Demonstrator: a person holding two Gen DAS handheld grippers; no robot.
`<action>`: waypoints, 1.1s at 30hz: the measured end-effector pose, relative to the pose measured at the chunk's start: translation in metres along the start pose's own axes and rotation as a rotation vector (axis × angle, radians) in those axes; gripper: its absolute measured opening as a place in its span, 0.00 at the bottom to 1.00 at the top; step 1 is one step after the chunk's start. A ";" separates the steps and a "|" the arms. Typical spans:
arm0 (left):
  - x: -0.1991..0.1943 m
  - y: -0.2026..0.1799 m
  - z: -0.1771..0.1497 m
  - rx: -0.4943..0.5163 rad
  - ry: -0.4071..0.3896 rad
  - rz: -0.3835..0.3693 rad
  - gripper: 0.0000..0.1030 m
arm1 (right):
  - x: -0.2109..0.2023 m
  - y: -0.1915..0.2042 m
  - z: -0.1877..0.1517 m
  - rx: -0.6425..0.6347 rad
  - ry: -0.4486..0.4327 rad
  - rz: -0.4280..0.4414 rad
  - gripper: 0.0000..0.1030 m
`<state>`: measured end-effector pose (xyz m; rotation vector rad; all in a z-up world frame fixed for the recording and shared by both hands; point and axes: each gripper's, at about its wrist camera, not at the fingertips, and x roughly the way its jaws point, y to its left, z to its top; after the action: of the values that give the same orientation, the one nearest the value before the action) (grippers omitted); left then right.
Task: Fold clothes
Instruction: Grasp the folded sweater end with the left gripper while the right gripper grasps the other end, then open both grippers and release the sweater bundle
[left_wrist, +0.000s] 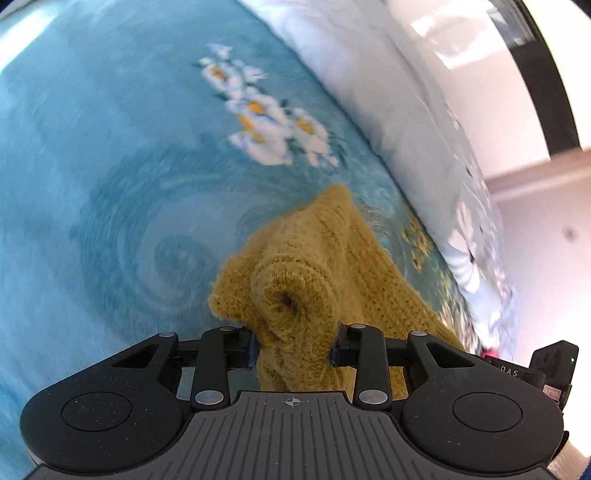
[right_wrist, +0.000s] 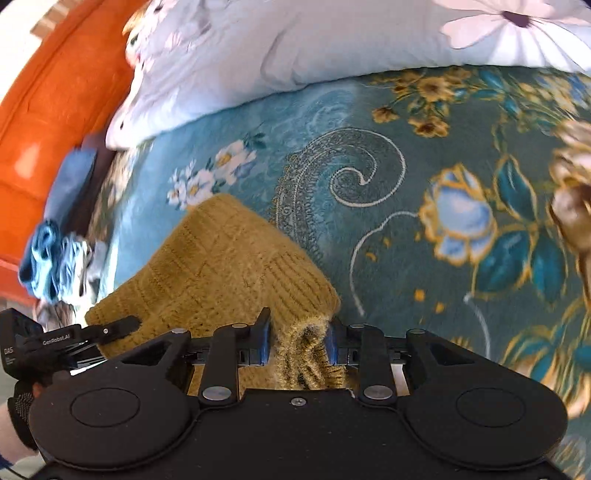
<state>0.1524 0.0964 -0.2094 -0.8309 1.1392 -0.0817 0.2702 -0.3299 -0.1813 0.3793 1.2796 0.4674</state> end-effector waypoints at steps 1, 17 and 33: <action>0.003 0.002 -0.004 -0.021 -0.007 0.014 0.30 | 0.004 -0.002 0.003 -0.010 0.019 -0.004 0.29; -0.034 -0.002 0.032 0.101 -0.030 0.147 0.78 | -0.010 -0.040 -0.046 0.240 -0.118 0.006 0.58; 0.103 -0.054 0.074 0.630 0.433 0.096 0.94 | 0.026 -0.039 -0.130 0.566 -0.225 0.085 0.67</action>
<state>0.2784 0.0516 -0.2428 -0.1938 1.4453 -0.5331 0.1542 -0.3476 -0.2549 0.9377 1.1625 0.1172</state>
